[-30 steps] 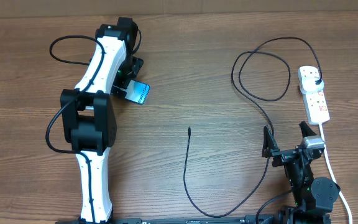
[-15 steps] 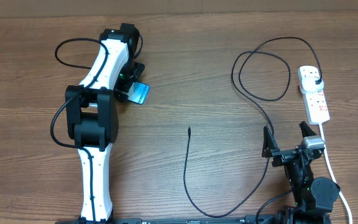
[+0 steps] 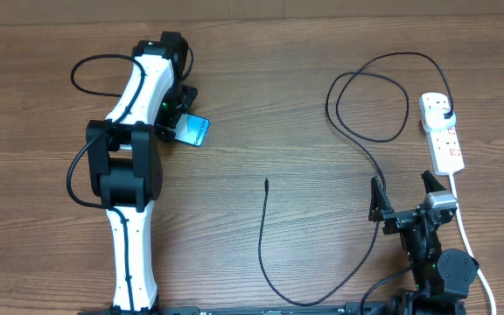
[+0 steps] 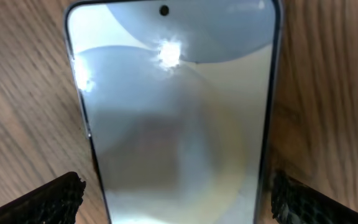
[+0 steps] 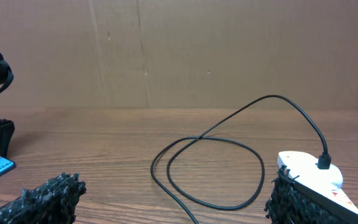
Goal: Plug charger to phone and switch on socket
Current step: 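Lower the left gripper onto the phone, aligning fingers with its long edges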
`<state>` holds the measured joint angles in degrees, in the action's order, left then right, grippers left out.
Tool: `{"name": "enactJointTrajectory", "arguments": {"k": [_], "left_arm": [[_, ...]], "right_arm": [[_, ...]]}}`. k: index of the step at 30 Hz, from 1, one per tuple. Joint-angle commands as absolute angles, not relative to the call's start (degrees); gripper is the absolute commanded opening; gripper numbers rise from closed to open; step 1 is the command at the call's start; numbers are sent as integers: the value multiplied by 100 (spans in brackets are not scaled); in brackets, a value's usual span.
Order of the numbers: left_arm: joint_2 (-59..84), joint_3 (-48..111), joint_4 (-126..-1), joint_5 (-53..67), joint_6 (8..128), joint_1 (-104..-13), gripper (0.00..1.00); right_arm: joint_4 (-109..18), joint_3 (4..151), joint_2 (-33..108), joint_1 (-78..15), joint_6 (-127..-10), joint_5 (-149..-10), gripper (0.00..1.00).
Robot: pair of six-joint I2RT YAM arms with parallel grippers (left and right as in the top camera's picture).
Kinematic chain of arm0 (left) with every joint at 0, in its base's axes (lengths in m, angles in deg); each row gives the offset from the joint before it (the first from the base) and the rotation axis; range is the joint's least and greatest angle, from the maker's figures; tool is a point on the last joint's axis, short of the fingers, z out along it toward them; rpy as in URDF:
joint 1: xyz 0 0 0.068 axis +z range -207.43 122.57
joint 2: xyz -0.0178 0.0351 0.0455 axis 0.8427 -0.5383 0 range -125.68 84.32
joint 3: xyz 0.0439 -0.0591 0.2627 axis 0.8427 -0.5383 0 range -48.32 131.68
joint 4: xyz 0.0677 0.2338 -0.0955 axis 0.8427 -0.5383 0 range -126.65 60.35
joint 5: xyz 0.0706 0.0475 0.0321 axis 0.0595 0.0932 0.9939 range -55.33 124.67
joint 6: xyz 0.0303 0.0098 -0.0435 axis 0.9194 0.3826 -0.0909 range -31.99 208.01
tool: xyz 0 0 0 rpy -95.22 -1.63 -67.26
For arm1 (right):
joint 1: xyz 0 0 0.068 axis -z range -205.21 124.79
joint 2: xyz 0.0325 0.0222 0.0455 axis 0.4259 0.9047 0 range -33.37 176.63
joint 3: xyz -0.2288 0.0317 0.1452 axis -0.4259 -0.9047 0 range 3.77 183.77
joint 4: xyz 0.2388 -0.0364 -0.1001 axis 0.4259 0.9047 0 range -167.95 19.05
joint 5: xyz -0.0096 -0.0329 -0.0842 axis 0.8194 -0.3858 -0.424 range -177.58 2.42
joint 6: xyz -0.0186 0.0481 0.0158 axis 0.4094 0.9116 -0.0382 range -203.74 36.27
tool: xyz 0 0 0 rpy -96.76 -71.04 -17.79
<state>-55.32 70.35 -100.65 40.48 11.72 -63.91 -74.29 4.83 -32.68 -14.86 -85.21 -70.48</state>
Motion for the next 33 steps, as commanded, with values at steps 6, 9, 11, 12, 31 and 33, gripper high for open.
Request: {"name": "enactJointTrajectory", "arguments": {"k": [6,9,11,12,31,33], "left_arm": [[-5584,7103,-10052,3862,1286,-6371,100],[-5584,7092,-10056,3801,1284,-6371,100],[-5584,7053,-10028,3777,1279,-6371,100],[-5584,7029,-10021,3777,1277,-6371,100],[-5586,6491,-9792,3763,1260,-6369,100],[-5586,6491,-9792,3763,1260,-6369,100]], "right_arm": [[-7462,422,-3314,-1525,-8501,-7105,100],[-7462,422,-3314,-1525,-8501,-7105,100],[-7462,422,-3314,-1525,-8501,-7105,100],[-7462,422,-3314,-1525,-8501,-7105,100],[-7462,422,-3314,-1525,-8501,-7105,100],[-7462,422,-3314,-1523,-8499,-7105,100]]}}
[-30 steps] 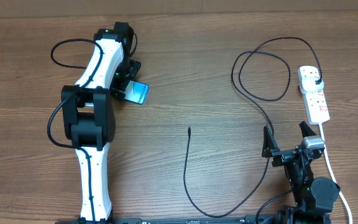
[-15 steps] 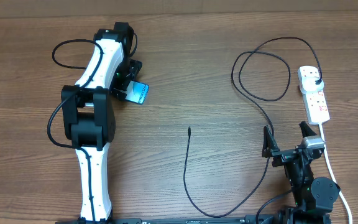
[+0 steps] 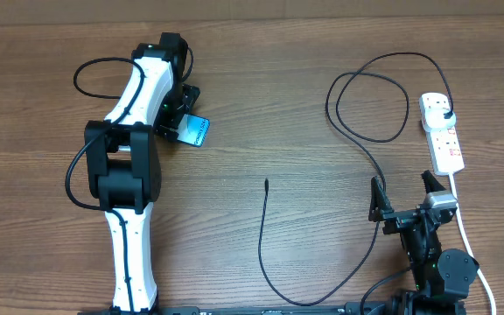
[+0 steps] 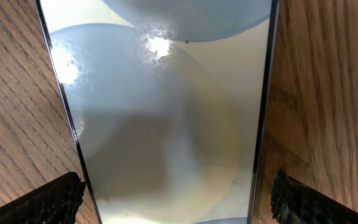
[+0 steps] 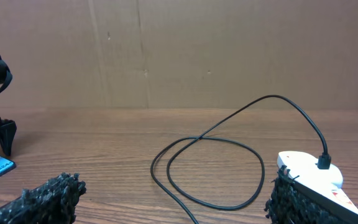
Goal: Plug charger to phone and switch on socket
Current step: 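Lower the left gripper onto the phone, aligning fingers with its long edges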
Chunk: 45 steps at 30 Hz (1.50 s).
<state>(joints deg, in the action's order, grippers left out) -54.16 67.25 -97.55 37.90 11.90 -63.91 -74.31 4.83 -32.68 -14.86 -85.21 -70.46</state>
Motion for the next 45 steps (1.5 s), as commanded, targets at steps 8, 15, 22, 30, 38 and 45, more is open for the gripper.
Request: {"name": "enactJointTrajectory", "arguments": {"k": [8,15,22,30,38,45], "left_arm": [[-5589,6458,-9777,3761,1260,-6347,100],[-5589,6426,-9809,3763,1260,-6306,100],[-5589,6426,-9818,3783,1260,-6255,100],[-5591,6426,-9820,3779,1264,-6037,100],[-5593,6426,-9849,3759,1391,-5897,100],[-5593,6426,-9825,3610,1393,-5899,100]], "right_arm": [[-7462,422,-3314,-1525,-8501,-7105,100],[-7462,422,-3314,-1525,-8501,-7105,100],[-7462,422,-3314,-1525,-8499,-7105,100],[-7462,422,-3314,-1525,-8499,-7105,100],[-7462,422,-3314,-1525,-8501,-7105,100],[-7462,422,-3314,-1525,-8499,-7105,100]]}}
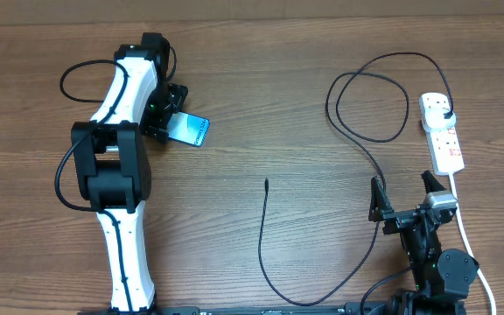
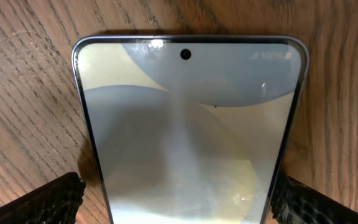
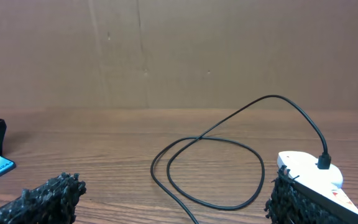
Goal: Plug charger to phone and switch on socket
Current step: 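Lower the left gripper onto the phone, aligning fingers with its long edges, then close the left gripper on the phone's sides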
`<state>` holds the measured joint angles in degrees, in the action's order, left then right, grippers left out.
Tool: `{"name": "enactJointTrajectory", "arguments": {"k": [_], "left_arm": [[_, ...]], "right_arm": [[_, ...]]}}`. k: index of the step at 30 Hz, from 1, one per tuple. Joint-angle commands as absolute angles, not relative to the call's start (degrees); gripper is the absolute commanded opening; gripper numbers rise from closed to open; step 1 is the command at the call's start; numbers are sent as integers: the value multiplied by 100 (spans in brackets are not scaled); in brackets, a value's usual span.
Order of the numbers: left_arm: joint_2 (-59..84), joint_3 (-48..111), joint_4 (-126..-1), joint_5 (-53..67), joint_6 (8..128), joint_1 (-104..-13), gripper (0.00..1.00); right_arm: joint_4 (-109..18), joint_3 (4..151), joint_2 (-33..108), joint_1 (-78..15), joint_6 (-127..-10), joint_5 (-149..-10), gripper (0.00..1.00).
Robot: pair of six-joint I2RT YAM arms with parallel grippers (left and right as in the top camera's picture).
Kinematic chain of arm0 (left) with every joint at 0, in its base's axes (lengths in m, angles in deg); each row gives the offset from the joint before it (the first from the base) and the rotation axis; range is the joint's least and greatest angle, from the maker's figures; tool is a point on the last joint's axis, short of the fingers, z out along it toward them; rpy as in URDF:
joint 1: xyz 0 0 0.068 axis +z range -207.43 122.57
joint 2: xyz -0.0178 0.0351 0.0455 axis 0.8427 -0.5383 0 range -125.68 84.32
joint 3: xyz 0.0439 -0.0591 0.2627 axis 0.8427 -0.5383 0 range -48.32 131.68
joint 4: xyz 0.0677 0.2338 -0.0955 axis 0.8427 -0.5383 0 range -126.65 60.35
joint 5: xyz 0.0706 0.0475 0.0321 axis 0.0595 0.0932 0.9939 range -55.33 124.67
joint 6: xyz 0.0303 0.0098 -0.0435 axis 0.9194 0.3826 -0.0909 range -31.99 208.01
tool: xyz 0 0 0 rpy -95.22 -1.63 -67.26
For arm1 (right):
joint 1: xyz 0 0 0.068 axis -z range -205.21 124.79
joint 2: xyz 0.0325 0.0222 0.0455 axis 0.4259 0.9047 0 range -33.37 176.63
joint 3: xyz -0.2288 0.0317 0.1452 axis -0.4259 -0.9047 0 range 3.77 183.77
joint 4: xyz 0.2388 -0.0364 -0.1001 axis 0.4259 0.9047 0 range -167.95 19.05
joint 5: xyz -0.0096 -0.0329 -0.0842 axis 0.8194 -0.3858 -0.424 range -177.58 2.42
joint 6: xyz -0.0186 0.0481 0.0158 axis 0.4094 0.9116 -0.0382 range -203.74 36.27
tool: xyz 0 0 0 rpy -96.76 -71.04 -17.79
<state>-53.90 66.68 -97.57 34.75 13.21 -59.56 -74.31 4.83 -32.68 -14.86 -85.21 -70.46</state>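
The phone (image 1: 191, 130) lies screen up on the wooden table at the upper left. In the left wrist view the phone (image 2: 188, 130) fills the frame, its top edge and camera hole showing. My left gripper (image 1: 166, 122) is open just above it, one black finger to each side of the phone's lower part (image 2: 179, 202). The black charger cable (image 1: 263, 236) has its free tip near the table's middle and loops back to the white power strip (image 1: 442, 131) at the right. My right gripper (image 1: 403, 194) stands open at the lower right, holding nothing (image 3: 173, 205).
The cable's loop (image 3: 210, 168) lies on the table ahead of the right gripper, with the power strip (image 3: 309, 177) close to its right finger. A white lead (image 1: 469, 241) runs from the strip toward the front edge. A brown cardboard wall (image 3: 179, 50) closes the far side.
The left wrist has shifted left and drawn back from the phone, so the phone's top edge and camera hole show again. Phone, cable and right arm have not moved.
At first my left gripper was open over the phone, whose top edge showed at the top of the frame. Then it was closer, with the top edge out of view. Now it sits farther back and to the left. Nothing else has changed.
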Motion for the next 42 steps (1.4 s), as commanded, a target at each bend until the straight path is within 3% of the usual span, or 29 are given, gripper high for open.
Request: {"name": "enactJointTrajectory", "arguments": {"k": [1,15,42], "left_arm": [[-5593,6426,-9818,3606,1391,-5899,100],[-5593,6426,-9796,3012,1563,-5906,100],[-5593,6426,-9689,3068,1454,-6098,100]], "right_arm": [[-7462,422,-3314,-1525,-8499,-7105,100],[-7462,422,-3314,-1525,-8501,-7105,100],[-7462,422,-3314,-1525,-8499,-7105,100]]}}
